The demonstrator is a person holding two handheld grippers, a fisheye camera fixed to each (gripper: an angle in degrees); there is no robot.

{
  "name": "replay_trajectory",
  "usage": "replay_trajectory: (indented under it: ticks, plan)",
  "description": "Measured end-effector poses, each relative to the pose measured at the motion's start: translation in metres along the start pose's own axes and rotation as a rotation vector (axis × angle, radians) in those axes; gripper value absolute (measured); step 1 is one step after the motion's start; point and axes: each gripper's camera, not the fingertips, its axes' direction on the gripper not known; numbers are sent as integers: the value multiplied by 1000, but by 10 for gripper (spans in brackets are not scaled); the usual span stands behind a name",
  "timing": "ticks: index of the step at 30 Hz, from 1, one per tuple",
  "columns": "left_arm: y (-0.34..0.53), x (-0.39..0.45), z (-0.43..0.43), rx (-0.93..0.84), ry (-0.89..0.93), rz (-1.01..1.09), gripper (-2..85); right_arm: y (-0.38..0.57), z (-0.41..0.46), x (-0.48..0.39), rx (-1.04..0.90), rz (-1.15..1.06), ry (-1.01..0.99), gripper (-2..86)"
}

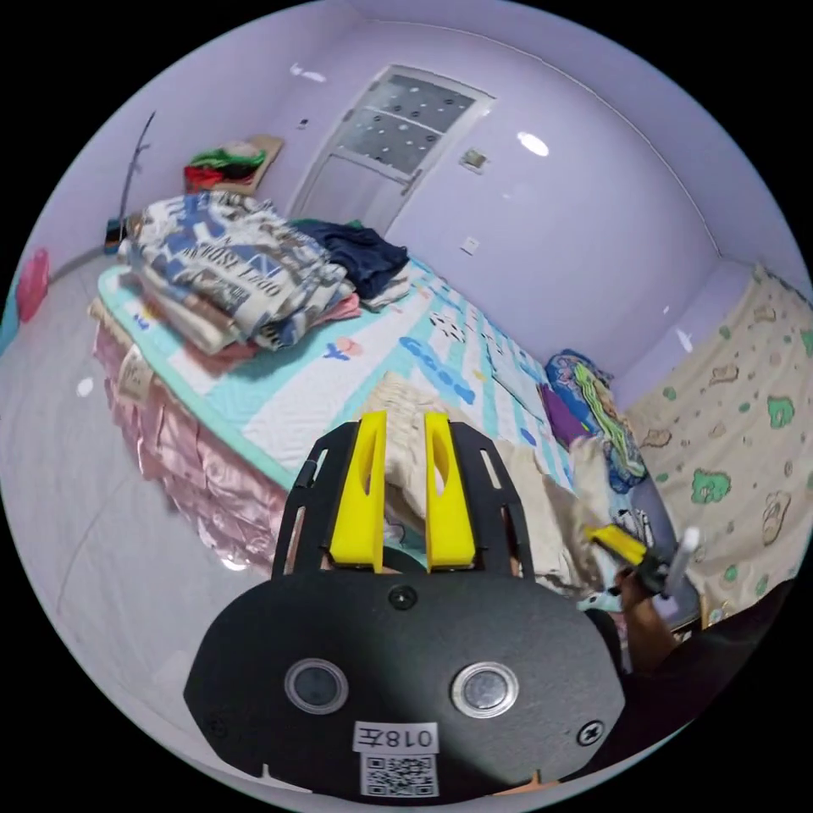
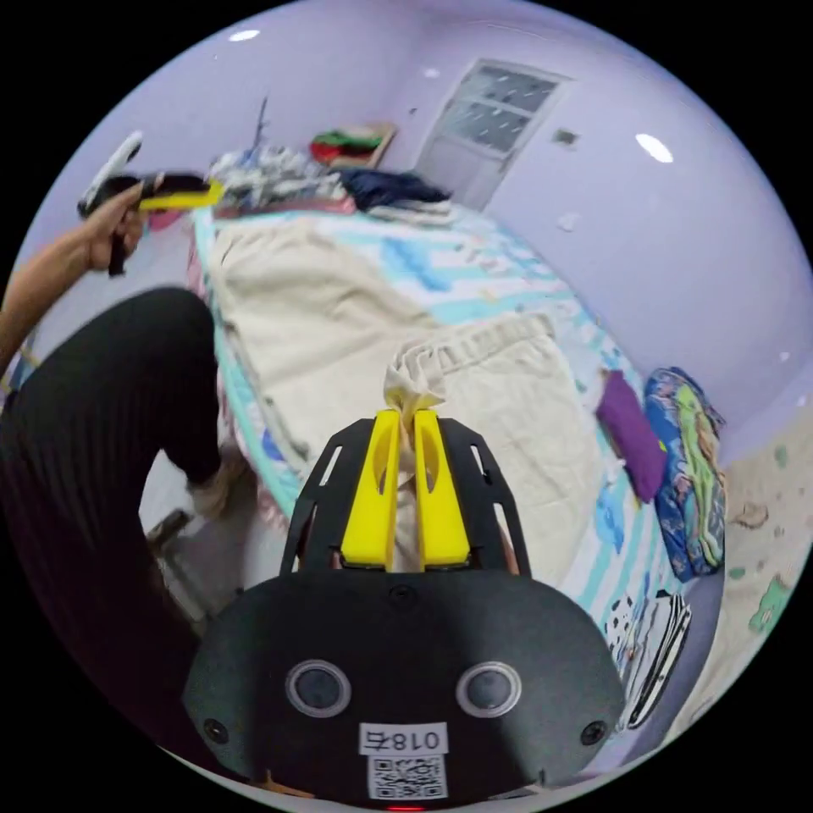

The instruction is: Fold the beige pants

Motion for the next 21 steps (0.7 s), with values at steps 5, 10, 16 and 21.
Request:
replay_trajectory:
  ticks: [5, 10, 16, 21]
  plan:
    - [3, -38, 16, -60, 65, -31, 131, -18, 8, -9, -11, -80, -114, 92]
    - [11, -68, 33, -104, 126, -67, 165, -31, -13, 3, 140, -99, -293, 105]
    - [19, -90, 37, -142, 126, -74, 167, -51, 72, 10, -51, -3, -434, 108]
    - [14, -95, 43, -193, 121, -25, 169, -45, 68, -9, -10, 8, -448, 99]
